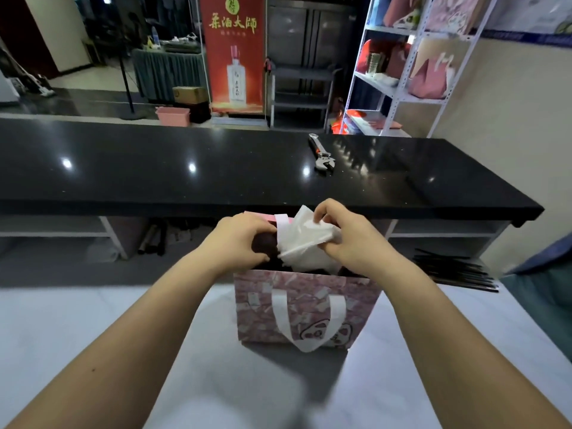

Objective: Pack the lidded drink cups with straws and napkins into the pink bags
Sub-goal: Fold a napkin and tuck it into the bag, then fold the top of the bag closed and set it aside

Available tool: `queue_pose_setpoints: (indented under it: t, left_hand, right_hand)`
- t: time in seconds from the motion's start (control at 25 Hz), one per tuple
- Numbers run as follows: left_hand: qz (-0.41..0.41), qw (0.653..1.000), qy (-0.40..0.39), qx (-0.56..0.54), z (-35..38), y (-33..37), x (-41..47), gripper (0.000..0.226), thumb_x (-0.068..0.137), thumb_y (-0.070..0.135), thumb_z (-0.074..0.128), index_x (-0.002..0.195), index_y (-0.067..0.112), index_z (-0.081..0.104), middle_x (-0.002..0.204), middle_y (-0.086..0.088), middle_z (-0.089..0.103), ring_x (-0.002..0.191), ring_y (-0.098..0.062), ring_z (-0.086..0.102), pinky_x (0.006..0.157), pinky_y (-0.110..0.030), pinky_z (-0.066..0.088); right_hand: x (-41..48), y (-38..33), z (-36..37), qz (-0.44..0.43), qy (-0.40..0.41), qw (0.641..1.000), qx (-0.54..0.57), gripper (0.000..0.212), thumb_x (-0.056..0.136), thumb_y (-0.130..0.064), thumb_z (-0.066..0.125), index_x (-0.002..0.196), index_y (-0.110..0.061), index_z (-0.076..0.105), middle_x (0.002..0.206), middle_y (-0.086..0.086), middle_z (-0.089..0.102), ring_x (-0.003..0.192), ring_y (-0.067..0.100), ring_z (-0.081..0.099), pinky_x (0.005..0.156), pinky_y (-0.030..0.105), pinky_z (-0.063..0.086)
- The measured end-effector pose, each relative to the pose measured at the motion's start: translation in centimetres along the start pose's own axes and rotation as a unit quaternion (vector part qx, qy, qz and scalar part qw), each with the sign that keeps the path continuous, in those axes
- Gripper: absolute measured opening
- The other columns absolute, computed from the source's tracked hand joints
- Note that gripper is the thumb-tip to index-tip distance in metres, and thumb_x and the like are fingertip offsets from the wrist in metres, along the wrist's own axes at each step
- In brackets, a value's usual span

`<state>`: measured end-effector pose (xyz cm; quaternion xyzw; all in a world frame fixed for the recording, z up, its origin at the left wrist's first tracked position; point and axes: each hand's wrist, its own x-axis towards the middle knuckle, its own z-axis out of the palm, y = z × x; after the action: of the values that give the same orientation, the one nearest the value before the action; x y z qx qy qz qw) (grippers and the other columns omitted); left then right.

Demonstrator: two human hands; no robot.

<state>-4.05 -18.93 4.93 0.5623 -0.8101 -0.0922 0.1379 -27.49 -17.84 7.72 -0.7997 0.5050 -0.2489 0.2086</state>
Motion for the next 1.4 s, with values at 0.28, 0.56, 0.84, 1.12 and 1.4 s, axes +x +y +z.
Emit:
queue_pose_setpoints:
  t: [0.28,0.56,0.84,1.12,1.4]
  left_hand:
    - [0.024,0.998,-0.026,0.045,1.2,0.1,1.0,0.110,0.066,0.049,0.081,0.152,0.024,0.018,0.157,0.003,0.020,0.144,-0.018,0.014,0.114,-0.040,0.023]
    - [-0.019,0.998,-0.036,0.040,1.7,0.6,1.5,0.128,0.062,0.052,0.081,0.152,0.030,-0.007,0.160,0.004,0.005,0.144,-0.023,0.004,0.114,-0.045,0.018]
    - [-0.024,1.000,-0.011,0.011,2.1,1.1,0.8,0.119,0.067,0.051,0.079,0.153,0.030,0.000,0.160,0.005,0.008,0.145,-0.020,0.002,0.117,-0.045,0.015]
    - [-0.063,0.881,0.303,-0.358,3.7,1.2,-3.9,0.032,0.081,0.016,0.075,0.112,0.023,0.068,0.101,0.009,0.069,0.099,-0.011,0.063,0.088,-0.030,0.051]
    - [-0.149,0.781,0.227,-0.562,9.0,0.8,-9.2,0.049,0.071,0.019,0.080,0.117,0.021,0.063,0.107,-0.002,0.069,0.098,-0.012,0.066,0.075,-0.021,0.054]
  right_hand:
    - [1.8,3.4,3.6,-0.168,0.014,0.952,-0.257,0.043,0.073,0.005,0.061,0.111,-0.015,0.061,0.098,0.005,0.059,0.088,0.029,0.052,0.070,0.044,0.047]
    - [1.9,4.8,5.5,-0.311,-0.020,0.897,-0.315,0.041,0.066,0.001,0.071,0.105,-0.011,0.064,0.084,0.007,0.058,0.072,0.028,0.057,0.053,0.037,0.048]
    - [1.6,4.9,2.9,-0.249,0.037,0.947,-0.199,0.037,0.076,-0.014,0.075,0.112,-0.018,0.069,0.102,0.002,0.063,0.091,0.024,0.057,0.076,0.037,0.051]
    - [-5.6,7.7,0.1,0.004,0.245,0.926,0.286,0.017,0.083,-0.021,0.072,0.100,-0.020,0.071,0.097,0.002,0.070,0.088,0.016,0.065,0.082,0.028,0.051]
    - [-9.5,12.2,4.8,0.078,0.045,0.860,0.503,0.077,0.065,-0.046,0.083,0.131,-0.017,0.057,0.123,0.004,0.066,0.115,0.020,0.061,0.094,0.035,0.051]
